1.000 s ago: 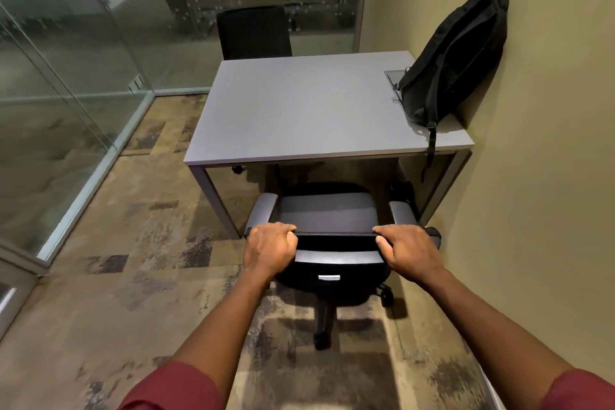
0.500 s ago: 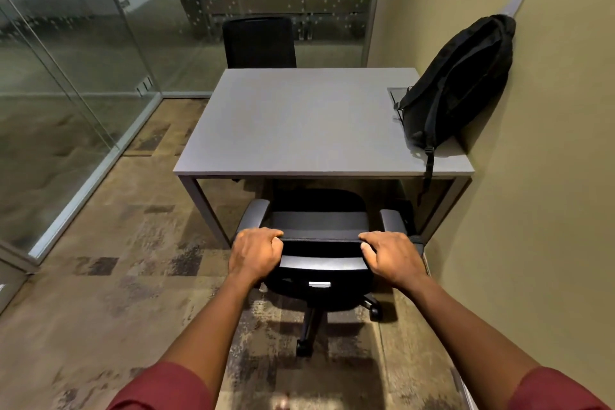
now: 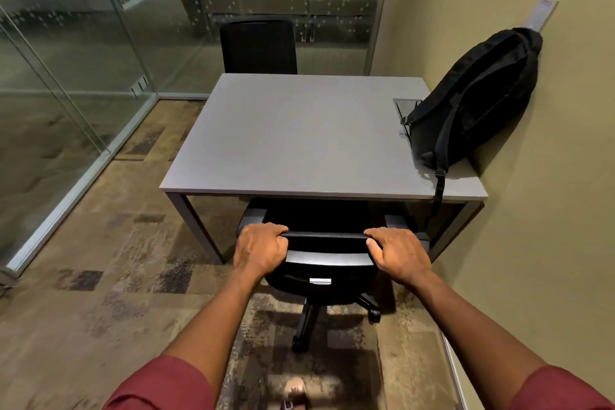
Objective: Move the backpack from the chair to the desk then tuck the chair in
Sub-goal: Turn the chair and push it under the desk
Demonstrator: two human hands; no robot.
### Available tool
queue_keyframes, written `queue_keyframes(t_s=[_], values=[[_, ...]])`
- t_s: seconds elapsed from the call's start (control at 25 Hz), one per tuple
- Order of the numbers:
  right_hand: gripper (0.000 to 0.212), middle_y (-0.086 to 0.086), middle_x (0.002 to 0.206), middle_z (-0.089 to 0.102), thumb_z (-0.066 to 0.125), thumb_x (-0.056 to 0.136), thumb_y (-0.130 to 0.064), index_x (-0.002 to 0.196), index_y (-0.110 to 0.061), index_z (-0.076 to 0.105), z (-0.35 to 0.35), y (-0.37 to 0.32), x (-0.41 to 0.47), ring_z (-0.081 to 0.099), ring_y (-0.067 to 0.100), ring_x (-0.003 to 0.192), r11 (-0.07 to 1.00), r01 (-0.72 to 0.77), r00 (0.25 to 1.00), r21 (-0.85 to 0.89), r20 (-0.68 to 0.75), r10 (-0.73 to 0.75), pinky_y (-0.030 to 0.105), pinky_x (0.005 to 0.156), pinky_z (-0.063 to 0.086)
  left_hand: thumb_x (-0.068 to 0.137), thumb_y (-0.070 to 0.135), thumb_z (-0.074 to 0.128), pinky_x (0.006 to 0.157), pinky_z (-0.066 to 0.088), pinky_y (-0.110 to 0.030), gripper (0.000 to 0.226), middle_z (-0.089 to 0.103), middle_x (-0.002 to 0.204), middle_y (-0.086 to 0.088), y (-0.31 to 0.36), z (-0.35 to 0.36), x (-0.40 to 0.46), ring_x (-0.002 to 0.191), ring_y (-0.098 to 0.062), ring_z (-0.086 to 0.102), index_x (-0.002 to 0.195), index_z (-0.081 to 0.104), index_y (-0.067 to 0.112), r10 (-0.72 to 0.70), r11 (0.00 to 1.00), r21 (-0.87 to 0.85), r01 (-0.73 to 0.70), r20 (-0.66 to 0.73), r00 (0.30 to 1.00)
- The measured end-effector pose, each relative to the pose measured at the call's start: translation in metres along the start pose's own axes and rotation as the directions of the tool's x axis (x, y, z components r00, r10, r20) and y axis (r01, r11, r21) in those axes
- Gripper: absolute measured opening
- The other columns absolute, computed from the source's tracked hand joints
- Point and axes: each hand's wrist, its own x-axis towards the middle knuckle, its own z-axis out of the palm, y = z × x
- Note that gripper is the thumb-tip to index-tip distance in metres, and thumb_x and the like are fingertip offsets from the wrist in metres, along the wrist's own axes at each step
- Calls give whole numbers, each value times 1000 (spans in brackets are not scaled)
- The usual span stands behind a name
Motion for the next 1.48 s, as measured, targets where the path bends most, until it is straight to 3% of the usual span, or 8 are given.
queue_keyframes(t_s=[0.28, 0.48, 0.72, 0.84, 1.28, 1.48], values=[[49, -3, 108, 75, 32, 93, -46, 118, -25, 69, 6, 22, 66, 67, 20, 97, 1000, -16, 1000, 2, -3, 16, 38, 86, 51, 85, 24, 42, 103, 45, -35, 48, 71, 123, 0, -4, 2, 67, 111, -19, 64, 125, 69, 24, -3, 1000, -30, 4, 41, 999], [49, -2, 112, 74, 33, 94, -45, 119, -24, 69, 9, 33, 105, 67, 21, 102, 1000, -13, 1000, -12, 5, 13, 38, 89, 51, 87, 30, 29, 102, 45, -37, 56, 72, 121, -2, -10, 4, 107, 111, -20, 66, 123, 70, 21, 39, 999, 18, -39, 35, 999], [47, 1, 111, 75, 32, 96, -44, 116, -23, 70, 12, 40, 141, 67, 25, 99, 1000, -23, 1000, -19, 19, 23, 38, 86, 52, 92, 28, 31, 103, 45, -37, 51, 72, 121, -4, -18, 10, 145, 110, -21, 65, 120, 72, 19, 19, 1000, 6, -19, 28, 999], [46, 1, 109, 74, 31, 96, -44, 115, -23, 69, 13, 41, 154, 66, 25, 96, 999, -23, 999, -26, 34, 24, 39, 85, 51, 93, 27, 33, 99, 47, -38, 47, 74, 116, -4, -22, 10, 159, 104, -22, 66, 117, 73, 20, 10, 1000, 19, -11, 35, 999], [47, 2, 117, 73, 33, 97, -43, 122, -22, 67, 16, 52, 184, 66, 25, 102, 999, -34, 998, -28, 56, 36, 39, 89, 51, 90, 32, 26, 101, 46, -38, 56, 71, 124, -2, -26, 14, 189, 111, -21, 64, 124, 69, 23, -11, 999, 48, 9, 50, 999], [44, 2, 111, 74, 34, 96, -41, 116, -23, 68, 17, 54, 190, 66, 26, 96, 999, -45, 998, -26, 42, 46, 38, 83, 52, 92, 31, 29, 100, 46, -37, 52, 71, 124, 0, -27, 16, 199, 112, -20, 64, 123, 70, 23, -19, 999, 36, 18, 41, 999]])
